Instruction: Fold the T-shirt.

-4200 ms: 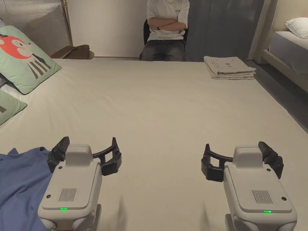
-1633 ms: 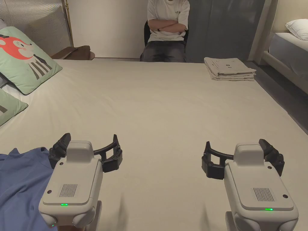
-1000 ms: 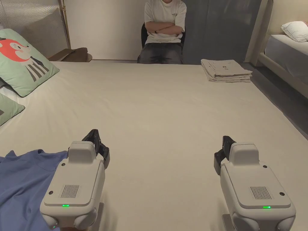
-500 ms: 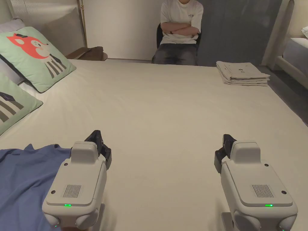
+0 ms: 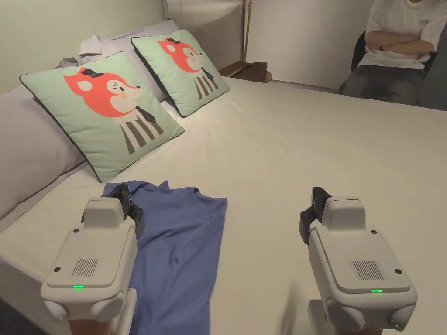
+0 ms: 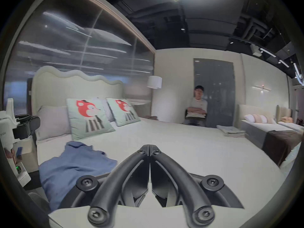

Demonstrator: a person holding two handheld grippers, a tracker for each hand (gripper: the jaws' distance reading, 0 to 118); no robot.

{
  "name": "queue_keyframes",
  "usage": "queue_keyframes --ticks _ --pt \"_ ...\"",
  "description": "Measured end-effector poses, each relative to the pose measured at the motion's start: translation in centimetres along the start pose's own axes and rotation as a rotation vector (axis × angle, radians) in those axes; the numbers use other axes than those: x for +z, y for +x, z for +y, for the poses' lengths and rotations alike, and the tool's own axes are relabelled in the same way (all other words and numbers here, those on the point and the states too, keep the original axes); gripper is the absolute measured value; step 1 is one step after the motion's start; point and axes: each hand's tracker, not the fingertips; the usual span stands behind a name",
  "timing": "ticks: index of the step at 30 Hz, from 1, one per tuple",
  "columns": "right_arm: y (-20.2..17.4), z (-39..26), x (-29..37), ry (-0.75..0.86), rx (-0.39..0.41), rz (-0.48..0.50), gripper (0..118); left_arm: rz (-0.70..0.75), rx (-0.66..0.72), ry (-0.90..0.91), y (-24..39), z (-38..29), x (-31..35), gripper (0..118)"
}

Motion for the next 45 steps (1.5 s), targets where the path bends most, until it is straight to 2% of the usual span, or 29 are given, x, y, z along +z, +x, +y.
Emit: queue_keyframes --ticks 8,15,19,25,26,27,28,29,30,31,36,38,39,41,45 --pt "-5.6 -0.3 -2.1 -0.012 -0.001 0.139 0 0.127 -0.025 -0.026 -6.5 -1.0 1.4 0" --pt "-6.3 -0.8 -2.6 -0.022 0.013 0.174 0 0.150 -0.018 -0.080 -7.5 -1.8 0.9 0" --pt "-5.4 -0.8 -2.6 -0.026 0.013 0.160 0 0.079 0.031 -0.205 -6.8 -1.6 -1.6 0" --pt "-3.1 -1.2 -3.0 -0.035 0.018 0.113 0 -0.105 0.087 -0.500 -3.7 -1.6 -7.6 1" --pt "-2.8 -1.0 -2.9 -0.037 0.018 0.106 0 -0.122 0.095 -0.540 -3.0 -2.0 -8.8 8" --pt "-2.5 -1.0 -2.9 -0.040 0.016 0.096 0 -0.127 0.076 -0.599 -2.2 -2.4 -10.0 23" --pt "-2.2 -1.0 -3.0 -0.042 0.015 0.090 0 -0.133 0.056 -0.643 -1.5 -2.8 -11.0 54" --pt "-1.9 -1.1 -3.1 -0.046 0.013 0.083 0 -0.142 0.027 -0.710 -0.6 -3.5 -12.3 76" --pt "-1.6 -1.2 -3.2 -0.046 0.013 0.075 0 -0.157 0.017 -0.753 0.1 -4.1 -13.4 95" --pt "-1.3 -1.2 -3.3 -0.049 0.015 0.067 0 -0.174 0.024 -0.774 0.7 -4.6 -13.9 106" --pt "0.1 -1.6 -3.5 -0.069 0.014 0.036 0 -0.174 -0.026 -0.878 3.7 -7.3 -16.8 106" --pt "0.6 -1.8 -3.4 -0.076 0.019 0.024 0 -0.155 -0.032 -0.907 4.5 -8.6 -17.4 102" --pt "1.0 -1.9 -3.4 -0.080 0.022 0.017 0 -0.156 -0.034 -0.912 4.8 -8.8 -17.1 92" --pt "1.6 -2.1 -3.3 -0.084 0.023 0.008 0 -0.158 -0.037 -0.919 5.3 -9.3 -16.7 55" --pt "2.7 -2.3 -3.1 -0.100 0.014 -0.013 0 -0.191 -0.058 -0.885 6.0 -9.1 -14.7 24"
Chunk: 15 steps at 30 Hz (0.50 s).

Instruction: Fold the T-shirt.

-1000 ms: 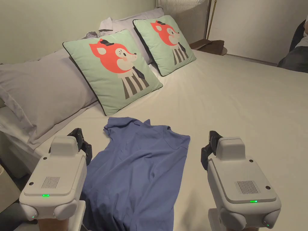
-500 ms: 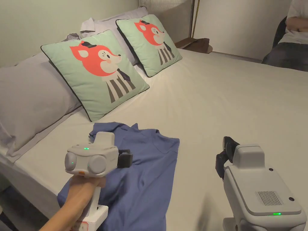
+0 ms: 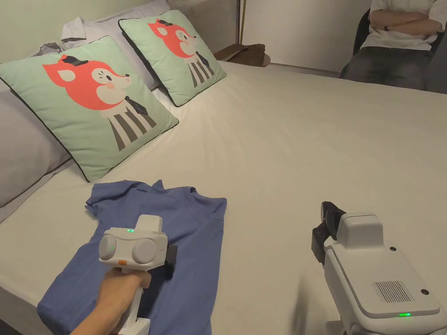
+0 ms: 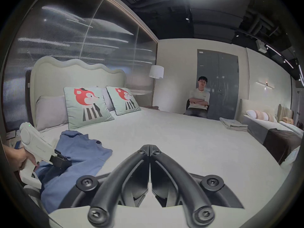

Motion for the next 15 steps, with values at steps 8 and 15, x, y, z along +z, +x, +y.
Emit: queue_keyframes --ticks 8,15 --pt "1.3 0.2 1.3 0.016 -0.017 -0.018 0 0.005 -0.013 0.061 -0.1 0.3 3.6 3" --pt "2.4 1.4 3.0 0.052 -0.023 -0.029 0 -0.090 0.032 0.174 -0.4 3.3 8.9 3"
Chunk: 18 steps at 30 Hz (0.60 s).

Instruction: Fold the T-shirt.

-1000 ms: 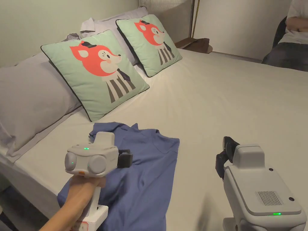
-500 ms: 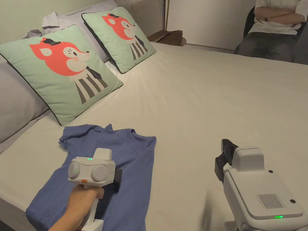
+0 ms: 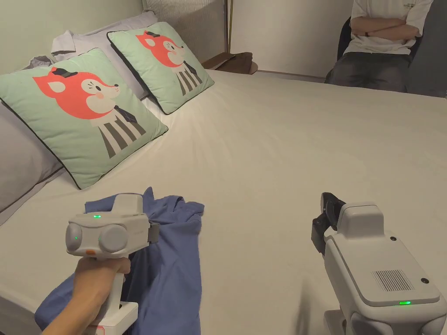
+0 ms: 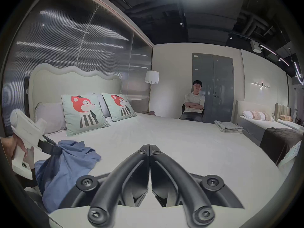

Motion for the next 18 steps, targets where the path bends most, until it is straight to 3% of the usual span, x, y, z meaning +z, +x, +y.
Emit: queue_keyframes --ticks 10,18 --pt "3.6 1.5 3.2 0.055 -0.021 -0.062 0 -0.262 -0.095 0.239 8.1 7.1 7.6 3" --pt "9.1 2.5 7.1 0.098 -0.017 -0.194 0 -0.484 -0.226 0.350 18.3 11.3 9.7 3"
